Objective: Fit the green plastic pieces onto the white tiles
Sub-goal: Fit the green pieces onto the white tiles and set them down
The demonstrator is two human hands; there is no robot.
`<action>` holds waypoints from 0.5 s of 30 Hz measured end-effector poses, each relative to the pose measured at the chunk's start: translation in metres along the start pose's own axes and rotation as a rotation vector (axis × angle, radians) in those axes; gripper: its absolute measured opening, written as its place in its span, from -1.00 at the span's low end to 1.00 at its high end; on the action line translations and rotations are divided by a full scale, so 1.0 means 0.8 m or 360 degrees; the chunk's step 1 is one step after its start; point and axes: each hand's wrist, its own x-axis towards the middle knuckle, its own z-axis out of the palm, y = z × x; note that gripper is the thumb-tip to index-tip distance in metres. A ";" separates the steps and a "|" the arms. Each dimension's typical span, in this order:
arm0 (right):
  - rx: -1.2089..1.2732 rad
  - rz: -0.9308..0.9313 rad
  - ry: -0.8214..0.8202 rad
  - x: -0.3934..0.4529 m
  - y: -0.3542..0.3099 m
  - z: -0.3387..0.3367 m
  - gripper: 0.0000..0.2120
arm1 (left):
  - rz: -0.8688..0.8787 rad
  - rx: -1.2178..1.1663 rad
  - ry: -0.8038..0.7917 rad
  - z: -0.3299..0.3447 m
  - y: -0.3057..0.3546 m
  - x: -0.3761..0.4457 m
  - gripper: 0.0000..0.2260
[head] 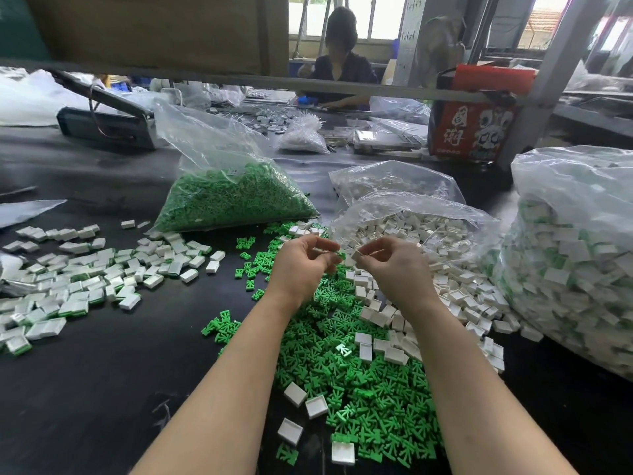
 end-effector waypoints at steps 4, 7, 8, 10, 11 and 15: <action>0.0054 -0.0056 0.0024 -0.002 -0.004 0.004 -0.90 | 0.0062 0.0028 -0.0097 0.003 0.006 -0.001 -0.96; 0.0061 -0.0098 0.0019 -0.002 -0.009 0.010 -0.90 | 0.0048 -0.0025 -0.0123 0.004 0.008 -0.002 -0.92; 0.0092 -0.0099 -0.0001 -0.002 -0.010 0.012 -0.92 | 0.0041 -0.0054 -0.0089 0.003 0.008 -0.002 -0.93; 0.0099 -0.0099 -0.0077 -0.004 -0.011 0.014 -0.91 | 0.0008 -0.0158 0.0021 0.000 0.006 -0.001 -0.97; 0.0009 -0.0116 -0.0143 -0.005 -0.010 0.015 -0.88 | -0.0017 -0.0230 0.0084 -0.003 0.006 0.000 -0.97; -0.0657 -0.0251 -0.0555 -0.011 -0.010 0.024 -0.65 | -0.0093 -0.0496 0.0201 -0.012 0.007 0.005 -0.96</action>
